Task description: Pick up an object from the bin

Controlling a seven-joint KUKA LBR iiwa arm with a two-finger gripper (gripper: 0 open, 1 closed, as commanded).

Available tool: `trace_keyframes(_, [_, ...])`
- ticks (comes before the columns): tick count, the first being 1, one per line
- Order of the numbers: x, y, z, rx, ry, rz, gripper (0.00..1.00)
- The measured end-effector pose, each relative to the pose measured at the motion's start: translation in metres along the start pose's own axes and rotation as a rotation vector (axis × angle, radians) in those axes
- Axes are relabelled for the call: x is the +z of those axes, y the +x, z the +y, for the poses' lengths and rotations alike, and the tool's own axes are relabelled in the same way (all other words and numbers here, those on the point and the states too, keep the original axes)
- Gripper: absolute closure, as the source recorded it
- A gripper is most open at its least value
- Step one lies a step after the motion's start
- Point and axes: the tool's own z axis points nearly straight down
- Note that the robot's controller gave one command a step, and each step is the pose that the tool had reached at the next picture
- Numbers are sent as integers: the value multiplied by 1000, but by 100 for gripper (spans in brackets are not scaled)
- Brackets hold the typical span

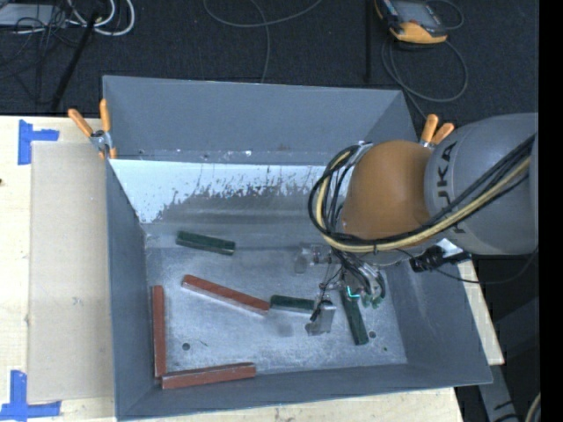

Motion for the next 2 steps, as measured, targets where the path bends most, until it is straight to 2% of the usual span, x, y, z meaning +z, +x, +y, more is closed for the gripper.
trace_keyframes(1, [63, -30, 43, 27, -2, -5, 0])
trace_keyframes(2, [59, -14, 120, -174, -1, -8, 0])
